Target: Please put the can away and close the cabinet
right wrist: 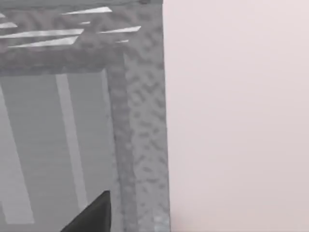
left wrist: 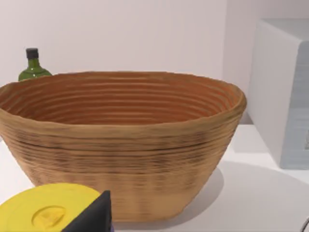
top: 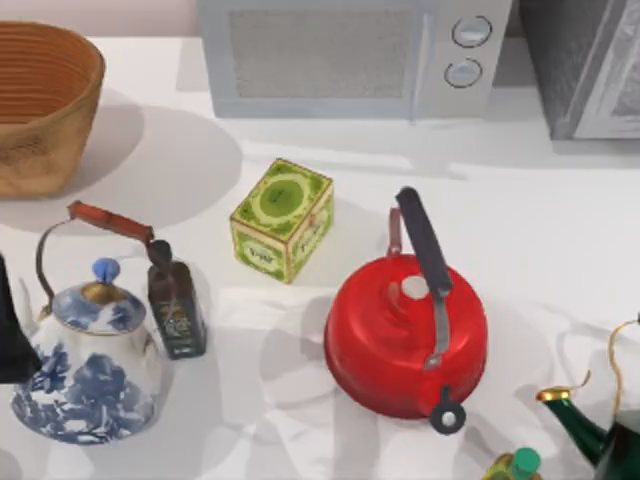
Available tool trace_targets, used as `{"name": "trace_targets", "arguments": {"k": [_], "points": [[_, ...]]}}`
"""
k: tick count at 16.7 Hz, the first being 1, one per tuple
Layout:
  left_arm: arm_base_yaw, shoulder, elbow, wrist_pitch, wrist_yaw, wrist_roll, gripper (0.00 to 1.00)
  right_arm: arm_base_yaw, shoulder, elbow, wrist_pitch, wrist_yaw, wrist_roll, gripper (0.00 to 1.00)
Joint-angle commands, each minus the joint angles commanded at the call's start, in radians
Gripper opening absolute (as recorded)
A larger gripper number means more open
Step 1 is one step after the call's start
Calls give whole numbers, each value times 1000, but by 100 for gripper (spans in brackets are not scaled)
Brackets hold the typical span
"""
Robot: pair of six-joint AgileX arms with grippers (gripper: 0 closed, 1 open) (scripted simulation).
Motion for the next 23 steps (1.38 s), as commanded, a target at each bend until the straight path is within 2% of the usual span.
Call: {"name": "trace_targets", "arguments": {"k": [4,7,16,19,23], "points": [[0,0,0,0,0,0,100,16,-62,274,-329,4,0,100],[0,0,0,0,0,0,100,29,-100,401,-468,10,-1,100],[0,0,0,0,0,0,100,41,-112,445,-508,23,1,100],[0,0,0,0,0,0,100,137,-106,452,-515,116,14,100],[0,0,0,0,0,0,100,393,-103,460,-527,366,36,100]]}}
